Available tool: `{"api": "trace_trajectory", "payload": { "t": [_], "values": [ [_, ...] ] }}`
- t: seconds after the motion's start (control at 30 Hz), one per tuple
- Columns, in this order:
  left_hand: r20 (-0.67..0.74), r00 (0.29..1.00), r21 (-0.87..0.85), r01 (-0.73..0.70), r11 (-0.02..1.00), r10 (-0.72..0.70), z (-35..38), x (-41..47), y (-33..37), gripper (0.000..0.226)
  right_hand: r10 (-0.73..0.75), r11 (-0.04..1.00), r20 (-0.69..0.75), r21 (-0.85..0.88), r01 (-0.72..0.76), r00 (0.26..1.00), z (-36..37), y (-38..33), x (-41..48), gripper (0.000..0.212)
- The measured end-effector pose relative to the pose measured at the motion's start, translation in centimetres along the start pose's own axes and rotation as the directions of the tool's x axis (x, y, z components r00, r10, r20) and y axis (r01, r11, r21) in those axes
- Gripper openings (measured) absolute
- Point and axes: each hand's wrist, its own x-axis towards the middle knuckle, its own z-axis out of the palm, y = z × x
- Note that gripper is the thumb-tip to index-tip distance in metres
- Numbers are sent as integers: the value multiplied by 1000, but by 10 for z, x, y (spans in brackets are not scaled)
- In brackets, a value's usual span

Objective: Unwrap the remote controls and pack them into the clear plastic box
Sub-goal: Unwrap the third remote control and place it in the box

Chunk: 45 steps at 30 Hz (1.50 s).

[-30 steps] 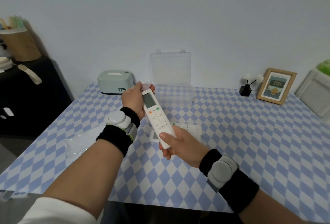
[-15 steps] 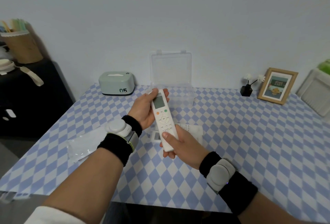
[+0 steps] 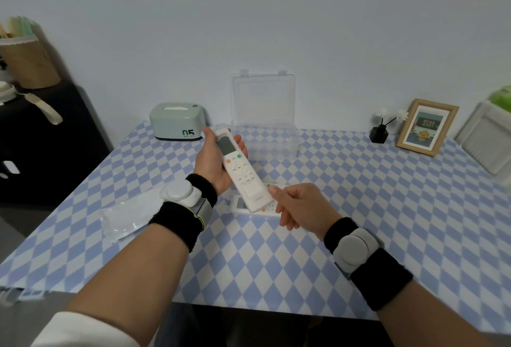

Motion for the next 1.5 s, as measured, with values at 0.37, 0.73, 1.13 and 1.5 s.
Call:
{"api": "trace_trajectory", "payload": {
  "t": [0.37,0.73,1.13,1.5],
  "values": [
    [-201,913,282,-294,913,356,6,-1,-22,60,-8,987,-167,-161,-20,986,18,-16,8,32],
    [-103,967,101,-224,969,234,16,-10,-40,49,-195,878,-25,-450,162,981,40,-22,14,64],
    [-143,981,-3,-131,991,129,12,-8,-34,46,-182,915,57,-355,190,982,25,-22,15,42],
    [-93,987,48,-126,991,130,-10,8,-25,30,-186,750,-2,-646,141,982,-6,-11,58,54]
  ]
}}
